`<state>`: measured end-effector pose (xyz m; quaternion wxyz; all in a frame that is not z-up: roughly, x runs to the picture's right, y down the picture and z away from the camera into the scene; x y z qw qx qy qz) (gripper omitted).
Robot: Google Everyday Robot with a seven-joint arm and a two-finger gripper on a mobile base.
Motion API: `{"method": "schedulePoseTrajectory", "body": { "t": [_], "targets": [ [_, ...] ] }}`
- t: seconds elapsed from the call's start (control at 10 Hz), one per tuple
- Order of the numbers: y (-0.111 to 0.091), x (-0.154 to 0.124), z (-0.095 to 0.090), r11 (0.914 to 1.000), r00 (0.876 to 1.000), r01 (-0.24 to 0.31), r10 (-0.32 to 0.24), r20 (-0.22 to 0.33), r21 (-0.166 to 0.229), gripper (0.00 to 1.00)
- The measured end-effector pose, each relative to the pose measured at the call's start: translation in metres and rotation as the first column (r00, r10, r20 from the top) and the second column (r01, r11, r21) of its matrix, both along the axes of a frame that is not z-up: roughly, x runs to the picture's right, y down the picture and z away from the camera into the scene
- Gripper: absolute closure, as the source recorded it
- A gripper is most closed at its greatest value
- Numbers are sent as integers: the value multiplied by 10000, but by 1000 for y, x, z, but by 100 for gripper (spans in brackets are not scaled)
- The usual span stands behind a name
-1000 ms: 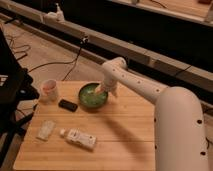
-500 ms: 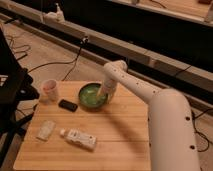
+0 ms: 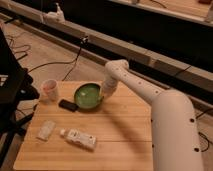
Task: Drag the ceramic bowl in a circle
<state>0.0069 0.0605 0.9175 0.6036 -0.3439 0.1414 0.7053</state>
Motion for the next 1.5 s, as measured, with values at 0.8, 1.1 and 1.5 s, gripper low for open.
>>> {"method": "schedulePoseTrajectory", "body": {
  "t": [0.8,1.1,1.5],
  "targets": [
    [58,75,-74,9935,9903,1027,-1067,-892,-485,100],
    [30,111,-65,9947,9720,942,-1008,-2123,-408,100],
    [-7,75,-33,9937,9713,1103,-1120,-2099,-199,100]
  ]
}}
